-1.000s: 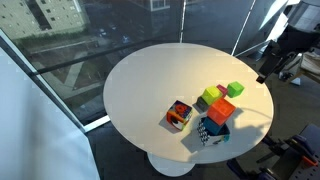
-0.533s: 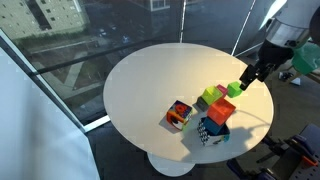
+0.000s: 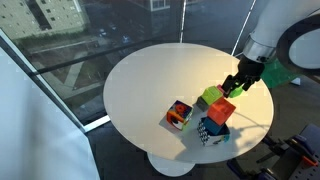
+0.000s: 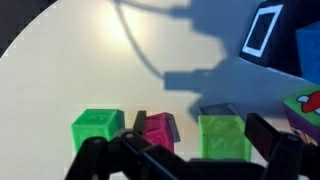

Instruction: Put the yellow block on the table

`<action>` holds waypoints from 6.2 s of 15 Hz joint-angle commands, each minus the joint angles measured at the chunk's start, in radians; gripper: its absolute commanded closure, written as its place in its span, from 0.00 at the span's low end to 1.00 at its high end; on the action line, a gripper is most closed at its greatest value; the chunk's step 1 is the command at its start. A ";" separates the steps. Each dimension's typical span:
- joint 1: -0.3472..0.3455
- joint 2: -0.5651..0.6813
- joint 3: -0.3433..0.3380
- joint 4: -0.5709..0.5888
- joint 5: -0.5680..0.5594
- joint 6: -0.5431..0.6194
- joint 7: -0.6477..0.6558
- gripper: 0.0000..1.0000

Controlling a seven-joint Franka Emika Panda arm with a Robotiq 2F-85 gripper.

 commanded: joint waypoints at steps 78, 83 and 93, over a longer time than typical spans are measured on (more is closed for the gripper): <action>0.034 0.164 -0.117 0.132 -0.294 -0.222 0.077 0.72; 0.031 0.167 -0.118 0.106 -0.292 -0.170 0.077 0.72; 0.023 0.167 -0.118 0.065 -0.262 -0.074 0.045 0.16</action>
